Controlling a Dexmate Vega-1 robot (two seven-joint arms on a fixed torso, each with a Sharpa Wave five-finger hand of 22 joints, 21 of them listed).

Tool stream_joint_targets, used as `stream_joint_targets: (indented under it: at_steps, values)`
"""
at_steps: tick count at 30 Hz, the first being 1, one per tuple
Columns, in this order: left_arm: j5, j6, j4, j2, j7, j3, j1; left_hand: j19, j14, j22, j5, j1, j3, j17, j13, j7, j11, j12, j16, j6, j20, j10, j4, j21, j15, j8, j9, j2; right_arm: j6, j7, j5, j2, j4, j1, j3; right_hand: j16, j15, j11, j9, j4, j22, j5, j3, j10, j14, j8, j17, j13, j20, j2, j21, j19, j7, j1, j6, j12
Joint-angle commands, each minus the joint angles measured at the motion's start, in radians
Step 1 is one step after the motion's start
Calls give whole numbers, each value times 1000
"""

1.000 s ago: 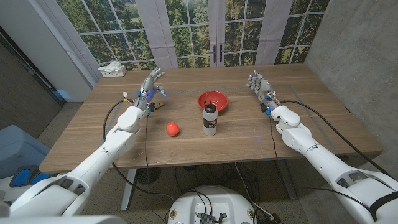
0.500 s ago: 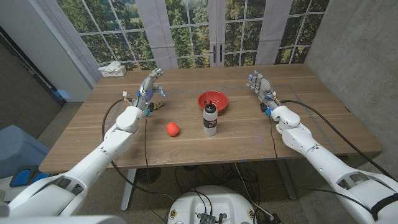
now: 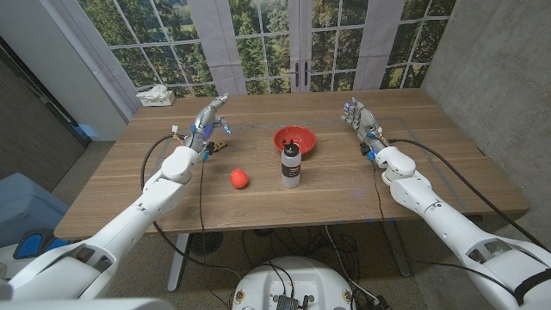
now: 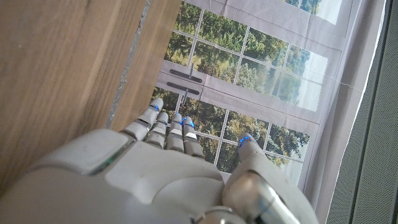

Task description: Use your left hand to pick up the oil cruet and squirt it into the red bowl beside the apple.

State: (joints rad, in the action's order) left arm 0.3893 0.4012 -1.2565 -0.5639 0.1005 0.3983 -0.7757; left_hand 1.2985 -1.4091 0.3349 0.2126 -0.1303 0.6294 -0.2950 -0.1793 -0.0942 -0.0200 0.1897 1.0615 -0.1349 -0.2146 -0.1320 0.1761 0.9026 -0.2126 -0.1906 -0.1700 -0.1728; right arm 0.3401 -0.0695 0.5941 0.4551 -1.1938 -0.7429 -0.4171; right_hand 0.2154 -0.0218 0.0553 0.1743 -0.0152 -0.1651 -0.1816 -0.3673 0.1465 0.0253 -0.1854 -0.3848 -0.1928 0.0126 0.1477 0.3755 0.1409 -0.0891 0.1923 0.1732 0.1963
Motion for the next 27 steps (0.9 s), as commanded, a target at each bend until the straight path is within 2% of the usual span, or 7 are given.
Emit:
stream_joint_targets:
  at_steps: [1, 3, 6, 8, 17, 25, 27]
  values:
    - [-17, -29, -66, -20, 20, 5, -39, -2, 2, -1, -5, -16, -8, 6, -4, 39, 5, 2, 9, 55, -1, -3, -1, 9, 0, 17, -4, -5, 3, 10, -3, 7, -19, -13, 2, 10, -1, 2, 6, 3, -5, -2, 4, 10, 10, -7, 1, -3, 2, -8, -5, 8, -1, -5, 6, 4]
    - [-14, -30, -74, -22, 18, 5, -46, -4, 3, -5, -6, -21, -12, 10, -4, 66, 4, 1, 12, 93, -1, -3, -1, 9, 0, 22, -5, -6, 2, 7, 2, 8, -24, -17, 4, 10, -1, 3, 6, 3, -5, -2, 5, 9, 10, -7, 2, -3, 2, -8, -7, 8, -1, -6, 6, 4]
    - [-10, -34, -92, -25, 20, 3, -59, -7, 2, -8, -7, -26, -20, 18, -4, 142, 27, 1, 18, 143, -1, -8, -3, 13, -1, 20, -5, -5, 1, 9, 1, 12, -31, -21, 4, 10, -2, 1, 6, 3, -5, -2, 5, 9, 10, -7, 2, -3, 2, -8, -8, 9, -1, -7, 6, 4]
    - [-18, -39, -107, -30, 28, 4, -68, -7, 3, -11, -7, -28, -24, 22, -4, 173, 39, 1, 20, 162, -1, -9, -4, 15, -1, 19, -5, -4, 3, 13, -1, 12, -34, -25, 5, 10, -1, 1, 6, 3, -5, -2, 5, 8, 9, -7, 3, -3, 3, -8, -9, 9, -1, -7, 6, 3]
    - [-20, -54, -159, -44, 34, 1, -105, -11, 4, -17, -8, -35, -31, 28, -4, 201, 77, -3, 28, 223, -1, 1, -4, 17, -1, 22, -6, -4, 2, 20, 4, 19, -54, -43, 10, 10, -2, 4, 6, 3, -5, -3, 6, 9, 10, -7, 4, -3, 3, -8, -13, 10, -2, -9, 7, 3]
    - [-15, -79, -215, -65, 39, -6, -146, -15, 8, -23, -8, -41, -34, 37, -4, 220, 83, -2, 26, 239, -1, 2, -3, 16, -1, 17, -6, -3, 5, 29, 3, 28, -79, -63, 15, 10, -2, 4, 6, 4, -5, -3, 7, 7, 9, -6, 5, -3, 4, -8, -16, 12, -2, -10, 7, 3]
    - [-13, -83, -228, -68, 42, -9, -156, -15, 8, -25, -8, -45, -35, 40, -4, 226, 94, -2, 25, 245, -1, 3, -2, 17, -1, 16, -6, -2, 5, 36, -2, 31, -86, -68, 14, 10, -2, 3, 6, 4, -5, -3, 7, 7, 9, -6, 5, -3, 4, -8, -17, 12, -2, -10, 7, 2]
